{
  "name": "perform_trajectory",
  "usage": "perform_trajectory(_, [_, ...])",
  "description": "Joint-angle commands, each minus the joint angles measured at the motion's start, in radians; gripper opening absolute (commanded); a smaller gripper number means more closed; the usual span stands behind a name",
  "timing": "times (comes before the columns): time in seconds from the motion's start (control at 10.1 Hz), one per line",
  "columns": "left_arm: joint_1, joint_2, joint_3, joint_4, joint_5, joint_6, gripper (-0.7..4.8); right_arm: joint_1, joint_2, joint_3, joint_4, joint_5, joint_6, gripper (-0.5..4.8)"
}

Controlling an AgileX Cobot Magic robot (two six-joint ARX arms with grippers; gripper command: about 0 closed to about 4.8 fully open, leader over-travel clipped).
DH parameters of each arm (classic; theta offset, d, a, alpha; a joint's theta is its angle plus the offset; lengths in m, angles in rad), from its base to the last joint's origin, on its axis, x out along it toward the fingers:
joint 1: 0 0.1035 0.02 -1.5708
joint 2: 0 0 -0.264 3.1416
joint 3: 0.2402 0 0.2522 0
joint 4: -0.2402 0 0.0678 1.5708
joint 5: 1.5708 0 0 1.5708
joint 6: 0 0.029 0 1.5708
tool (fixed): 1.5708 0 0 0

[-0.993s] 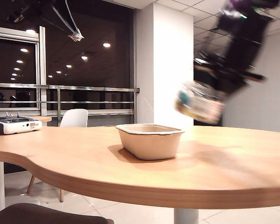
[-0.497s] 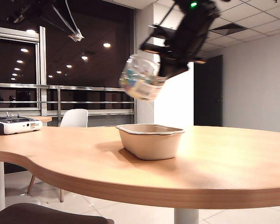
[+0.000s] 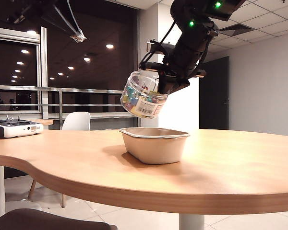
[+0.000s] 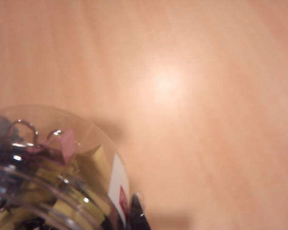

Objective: Pick up the box filled with clips, pour some clips from it into the rectangular paper box, and then put the clip box back on the table.

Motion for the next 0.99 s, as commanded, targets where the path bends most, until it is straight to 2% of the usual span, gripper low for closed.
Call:
perform_trajectory(0.1, [-0.001, -0.004, 0.004, 0.011, 0.004, 0.001, -0.06, 0.002, -0.003, -0.104, 0.251, 0.03, -0.075, -0.01])
perform_trajectory(0.2, [-0.001, -0.004, 0.004, 0.011, 0.004, 0.001, -0.06, 0.012, -0.003, -0.232, 0.499, 0.03, -0.172, -0.01])
perform_trajectory(0.3, [-0.001, -0.004, 0.004, 0.01, 0.004, 0.001, -0.06, 0.021, -0.003, -0.262, 0.573, 0.031, -0.199, -0.01])
perform_trajectory(0.4, [-0.001, -0.004, 0.004, 0.009, 0.002, 0.001, -0.06, 0.07, -0.003, -0.379, 0.849, 0.045, -0.421, -0.02])
perform_trajectory(0.5, [-0.001, -0.004, 0.004, 0.01, 0.001, 0.001, -0.06, 0.082, -0.003, -0.41, 0.916, 0.087, -0.474, -0.02])
perform_trajectory(0.6, [-0.001, -0.004, 0.004, 0.013, 0.001, 0.001, -0.06, 0.096, -0.002, -0.496, 1.071, 0.156, -0.558, -0.02])
perform_trajectory(0.7, [-0.001, -0.004, 0.004, 0.013, 0.001, 0.001, -0.06, 0.096, -0.002, -0.527, 1.103, 0.161, -0.558, -0.02])
perform_trajectory(0.79, [-0.001, -0.004, 0.004, 0.012, 0.001, 0.0, -0.06, 0.096, -0.002, -0.593, 1.234, 0.219, -0.618, -0.02])
perform_trajectory(0.99, [-0.001, -0.004, 0.004, 0.012, 0.001, 0.001, -0.06, 0.096, -0.002, -0.597, 1.322, 0.237, -0.748, -0.02])
